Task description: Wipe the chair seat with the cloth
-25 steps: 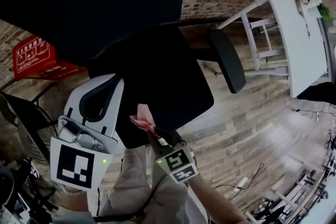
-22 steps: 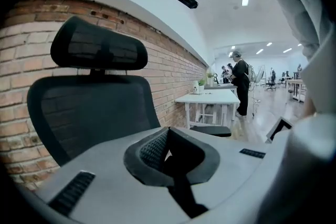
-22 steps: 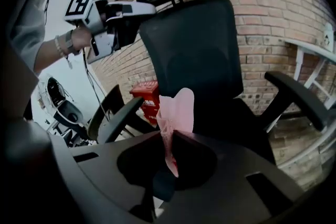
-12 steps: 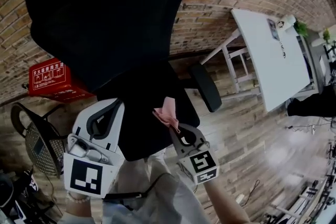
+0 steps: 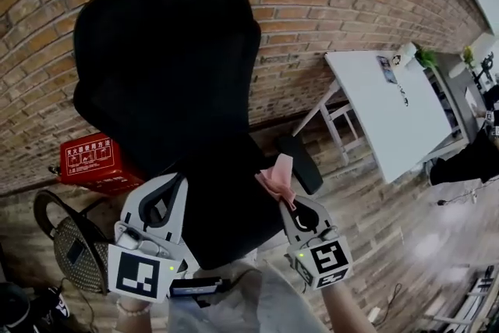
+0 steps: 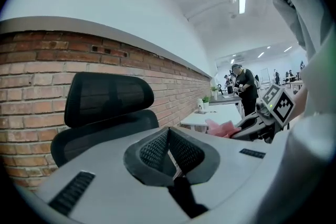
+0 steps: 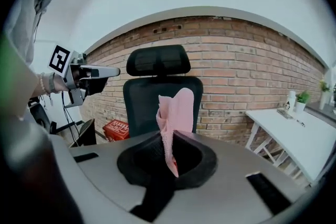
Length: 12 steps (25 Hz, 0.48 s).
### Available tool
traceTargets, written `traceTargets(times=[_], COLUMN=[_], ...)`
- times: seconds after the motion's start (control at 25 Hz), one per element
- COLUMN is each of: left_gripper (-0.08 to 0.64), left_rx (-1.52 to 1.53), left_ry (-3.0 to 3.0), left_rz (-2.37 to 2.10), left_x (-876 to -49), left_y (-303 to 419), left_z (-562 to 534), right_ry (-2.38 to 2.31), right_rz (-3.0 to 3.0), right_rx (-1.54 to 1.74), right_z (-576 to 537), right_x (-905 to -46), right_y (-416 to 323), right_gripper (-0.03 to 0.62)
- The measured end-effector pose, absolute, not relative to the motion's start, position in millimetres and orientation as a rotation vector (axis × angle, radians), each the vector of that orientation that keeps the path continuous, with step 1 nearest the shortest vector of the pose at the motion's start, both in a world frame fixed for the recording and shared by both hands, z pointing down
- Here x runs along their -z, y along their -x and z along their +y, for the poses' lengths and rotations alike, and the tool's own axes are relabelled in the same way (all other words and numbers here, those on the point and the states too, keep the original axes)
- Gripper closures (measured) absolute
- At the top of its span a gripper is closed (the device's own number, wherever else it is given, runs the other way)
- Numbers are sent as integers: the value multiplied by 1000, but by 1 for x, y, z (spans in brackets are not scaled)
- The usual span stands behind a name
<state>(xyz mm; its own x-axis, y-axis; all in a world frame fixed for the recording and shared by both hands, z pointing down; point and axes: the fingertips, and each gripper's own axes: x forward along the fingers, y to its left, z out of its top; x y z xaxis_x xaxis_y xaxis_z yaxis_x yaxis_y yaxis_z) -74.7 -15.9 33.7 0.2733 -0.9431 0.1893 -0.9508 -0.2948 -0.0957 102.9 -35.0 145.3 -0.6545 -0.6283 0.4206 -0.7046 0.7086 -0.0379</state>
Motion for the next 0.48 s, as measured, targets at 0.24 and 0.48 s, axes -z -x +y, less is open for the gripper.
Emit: traceTargets(times=[0.24, 0.48], left_gripper=[541, 541], left_rx=[-359, -415], left_ry=[-2514, -2533], left_rz=[-1865, -1843], left_x=[-13, -15], left_y=[82, 76], left_z=[-11, -10], right_ry=[-1113, -1137], right_rz=[-2572, -2597], right_rx=[-271, -266], right_z=[-34, -39], right_x=[-113, -99], right_y=[-110, -110], right_gripper=[535, 535])
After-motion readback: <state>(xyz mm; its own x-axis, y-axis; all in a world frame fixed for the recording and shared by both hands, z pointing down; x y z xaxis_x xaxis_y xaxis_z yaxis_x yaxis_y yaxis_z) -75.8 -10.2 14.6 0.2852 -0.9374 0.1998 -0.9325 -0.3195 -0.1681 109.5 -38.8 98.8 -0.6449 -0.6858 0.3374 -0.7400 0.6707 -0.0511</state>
